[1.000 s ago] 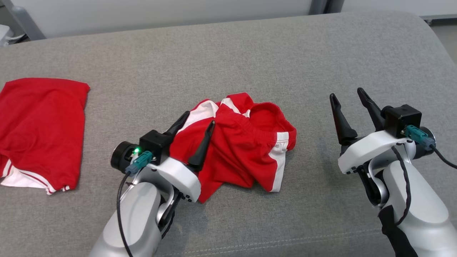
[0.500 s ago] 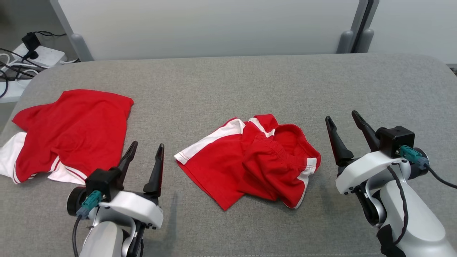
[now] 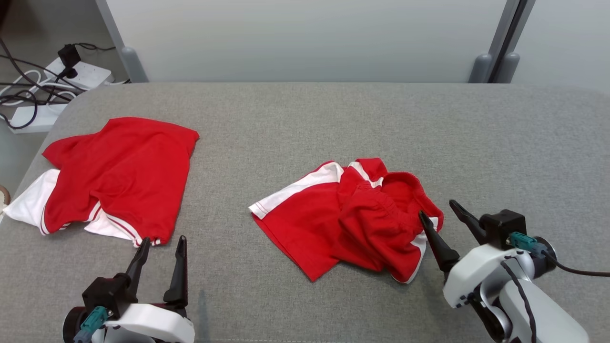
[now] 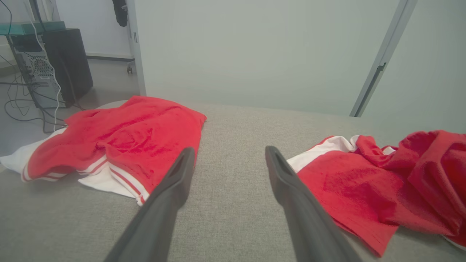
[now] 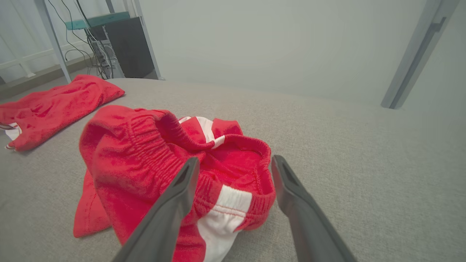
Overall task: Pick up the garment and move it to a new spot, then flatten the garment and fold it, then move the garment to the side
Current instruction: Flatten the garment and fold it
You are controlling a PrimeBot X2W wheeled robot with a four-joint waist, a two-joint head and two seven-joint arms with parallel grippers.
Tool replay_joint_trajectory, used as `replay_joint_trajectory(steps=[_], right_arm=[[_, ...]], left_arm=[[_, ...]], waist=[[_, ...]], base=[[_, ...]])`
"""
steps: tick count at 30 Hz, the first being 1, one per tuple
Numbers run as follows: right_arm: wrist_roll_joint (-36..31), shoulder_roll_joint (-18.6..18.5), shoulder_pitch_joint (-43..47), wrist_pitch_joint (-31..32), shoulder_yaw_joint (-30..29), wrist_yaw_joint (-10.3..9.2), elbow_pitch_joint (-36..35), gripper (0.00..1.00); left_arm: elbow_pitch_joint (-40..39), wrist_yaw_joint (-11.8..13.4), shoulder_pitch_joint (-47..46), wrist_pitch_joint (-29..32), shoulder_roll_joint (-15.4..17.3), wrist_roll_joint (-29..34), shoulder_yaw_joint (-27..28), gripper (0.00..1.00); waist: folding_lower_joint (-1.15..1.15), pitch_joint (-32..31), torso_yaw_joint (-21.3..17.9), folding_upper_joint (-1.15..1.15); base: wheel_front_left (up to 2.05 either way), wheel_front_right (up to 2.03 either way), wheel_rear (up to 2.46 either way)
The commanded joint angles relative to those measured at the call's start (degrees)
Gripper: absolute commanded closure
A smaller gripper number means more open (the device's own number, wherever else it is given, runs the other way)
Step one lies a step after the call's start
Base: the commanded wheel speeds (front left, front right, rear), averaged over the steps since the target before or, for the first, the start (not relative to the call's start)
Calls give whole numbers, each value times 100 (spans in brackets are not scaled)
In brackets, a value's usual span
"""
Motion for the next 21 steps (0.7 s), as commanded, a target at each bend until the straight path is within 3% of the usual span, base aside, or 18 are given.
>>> replay_joint_trajectory(steps=[1, 15, 21], right_arm=[[35, -93, -66, -77, 97, 24, -69, 0], [234, -769, -680, -69, 1551, 24, 343, 0], [517, -1137, -963, 377, 2546, 24, 240, 0]], left_arm=[[-184, 13, -149, -34, 41, -36, 140, 0], [-173, 160, -227, -34, 38, -455, -374, 0], [-145, 179, -250, -34, 37, -546, -403, 0]], waist=[[0, 44, 33, 0], [0, 288, 173, 0], [0, 359, 238, 0]], base=[[0, 0, 0], [0, 0, 0], [0, 0, 0]])
